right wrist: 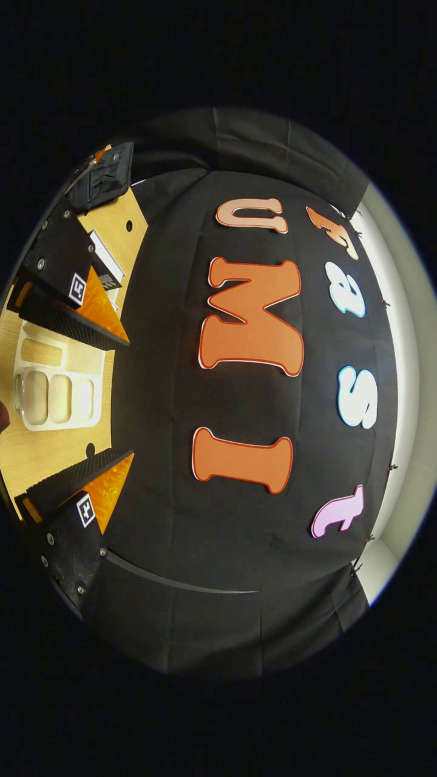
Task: Open the schoolbag, grab two books from the bookshelf and put them into the schoolbag.
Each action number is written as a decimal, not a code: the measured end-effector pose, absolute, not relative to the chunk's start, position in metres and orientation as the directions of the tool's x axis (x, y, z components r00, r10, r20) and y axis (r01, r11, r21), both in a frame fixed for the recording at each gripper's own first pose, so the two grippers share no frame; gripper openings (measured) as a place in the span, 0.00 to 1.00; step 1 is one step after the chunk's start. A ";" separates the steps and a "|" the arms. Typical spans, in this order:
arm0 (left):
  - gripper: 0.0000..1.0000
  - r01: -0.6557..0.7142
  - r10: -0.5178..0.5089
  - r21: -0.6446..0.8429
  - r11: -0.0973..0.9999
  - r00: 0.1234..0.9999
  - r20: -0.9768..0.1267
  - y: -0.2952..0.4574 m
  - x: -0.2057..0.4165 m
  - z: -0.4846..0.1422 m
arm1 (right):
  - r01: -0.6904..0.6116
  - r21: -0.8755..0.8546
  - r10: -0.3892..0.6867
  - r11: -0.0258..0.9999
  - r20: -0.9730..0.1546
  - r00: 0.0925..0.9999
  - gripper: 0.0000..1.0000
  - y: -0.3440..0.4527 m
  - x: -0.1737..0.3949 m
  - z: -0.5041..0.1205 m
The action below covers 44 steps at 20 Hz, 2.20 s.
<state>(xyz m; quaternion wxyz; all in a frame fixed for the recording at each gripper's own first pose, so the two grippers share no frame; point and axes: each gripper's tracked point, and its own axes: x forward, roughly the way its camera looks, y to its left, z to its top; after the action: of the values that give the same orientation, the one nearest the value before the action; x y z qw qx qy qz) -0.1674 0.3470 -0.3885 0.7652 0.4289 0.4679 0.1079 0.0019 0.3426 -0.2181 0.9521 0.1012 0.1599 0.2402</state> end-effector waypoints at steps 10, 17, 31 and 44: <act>0.07 0.211 0.447 0.561 0.801 0.413 -0.794 0.368 -0.142 -0.360 | -0.362 0.273 0.435 0.891 -0.290 0.852 0.96 0.291 0.011 -0.242; 0.05 0.271 0.288 0.395 0.878 0.361 -0.887 0.382 -0.125 -0.324 | -0.420 0.251 0.485 0.872 -0.329 0.810 0.96 0.307 -0.020 -0.233; 0.05 0.527 -0.171 -0.041 0.849 0.200 -0.965 0.420 -0.108 -0.282 | -0.482 0.437 0.645 0.759 -0.606 0.466 0.97 0.480 -0.139 -0.174; 0.06 0.496 -0.210 -0.108 0.862 0.156 -0.965 0.427 -0.104 -0.278 | -0.501 0.462 0.583 0.731 -0.805 0.109 0.97 0.579 -0.102 -0.203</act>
<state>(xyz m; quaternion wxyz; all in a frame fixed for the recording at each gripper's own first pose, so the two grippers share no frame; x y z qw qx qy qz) -0.1041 0.4266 -0.2777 0.7511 0.1178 0.6056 -0.2350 -0.1016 0.5786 -0.2031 0.7437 0.0368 0.5592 0.3646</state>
